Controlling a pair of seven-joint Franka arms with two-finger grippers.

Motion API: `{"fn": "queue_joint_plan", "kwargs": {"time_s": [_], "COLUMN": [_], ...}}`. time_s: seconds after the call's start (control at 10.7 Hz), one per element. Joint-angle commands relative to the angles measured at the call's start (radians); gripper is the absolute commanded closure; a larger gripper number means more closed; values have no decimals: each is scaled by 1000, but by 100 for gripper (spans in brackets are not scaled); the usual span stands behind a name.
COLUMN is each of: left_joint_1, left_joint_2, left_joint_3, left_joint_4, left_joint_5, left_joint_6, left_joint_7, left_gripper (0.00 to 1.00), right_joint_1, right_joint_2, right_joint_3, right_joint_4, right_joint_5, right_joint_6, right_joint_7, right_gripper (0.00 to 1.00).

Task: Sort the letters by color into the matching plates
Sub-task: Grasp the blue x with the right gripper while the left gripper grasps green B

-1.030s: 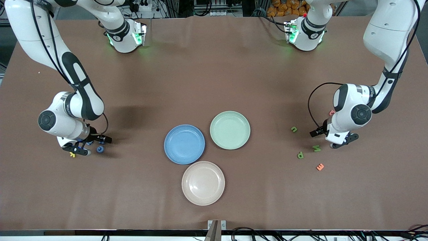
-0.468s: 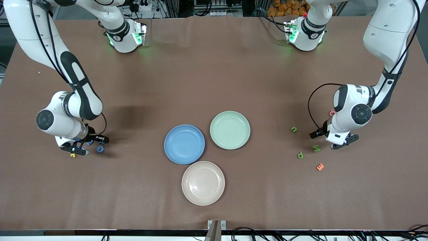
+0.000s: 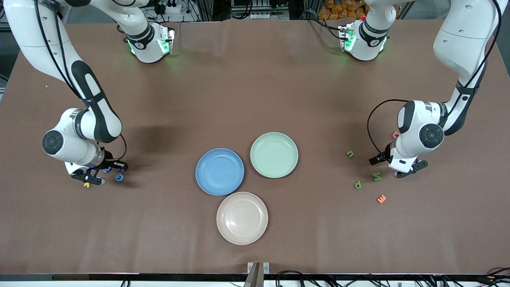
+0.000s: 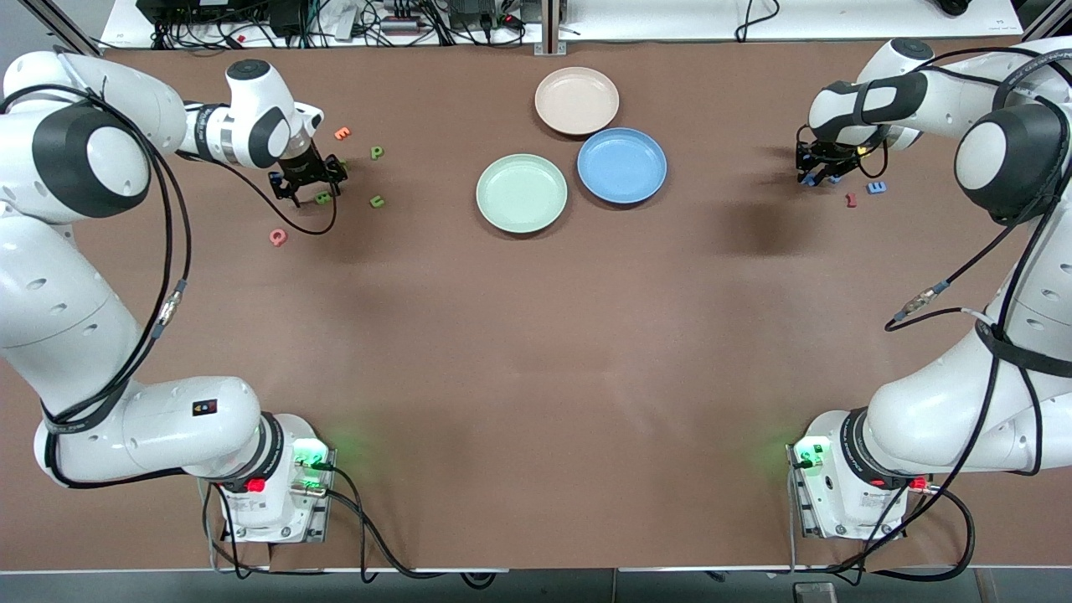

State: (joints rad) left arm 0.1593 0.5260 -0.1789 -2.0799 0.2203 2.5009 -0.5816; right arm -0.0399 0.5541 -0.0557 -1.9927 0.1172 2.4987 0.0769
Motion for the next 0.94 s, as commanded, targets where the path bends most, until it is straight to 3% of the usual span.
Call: {"fn": "queue_joint_plan", "kwargs": {"time_s": [0.0,0.19,0.47,0.84], "left_joint_1": [55,97,100,101], "left_joint_2": [8,8,8,8], "left_joint_3": [-56,-105,-109,-109], "left_joint_4": [1,0,-12,-22], "left_joint_5": [21,21,22,28], "left_joint_6": [18,18,36,59], "left_joint_7": [3,5,11,12], "left_gripper": [0,0,0,0], "right_joint_1": [-8,3,70,230], "right_joint_2": [0,-9,-54,-49], "right_joint_3": [11,11,13,13], "right_joint_4": [-26,-18,31,123], "right_joint_5": [7,-11,-96,-77], "right_joint_6": [12,6,-53,-98], "right_joint_7": [-5,-12,-34,-25], "right_gripper": [80,83,83,83]}}
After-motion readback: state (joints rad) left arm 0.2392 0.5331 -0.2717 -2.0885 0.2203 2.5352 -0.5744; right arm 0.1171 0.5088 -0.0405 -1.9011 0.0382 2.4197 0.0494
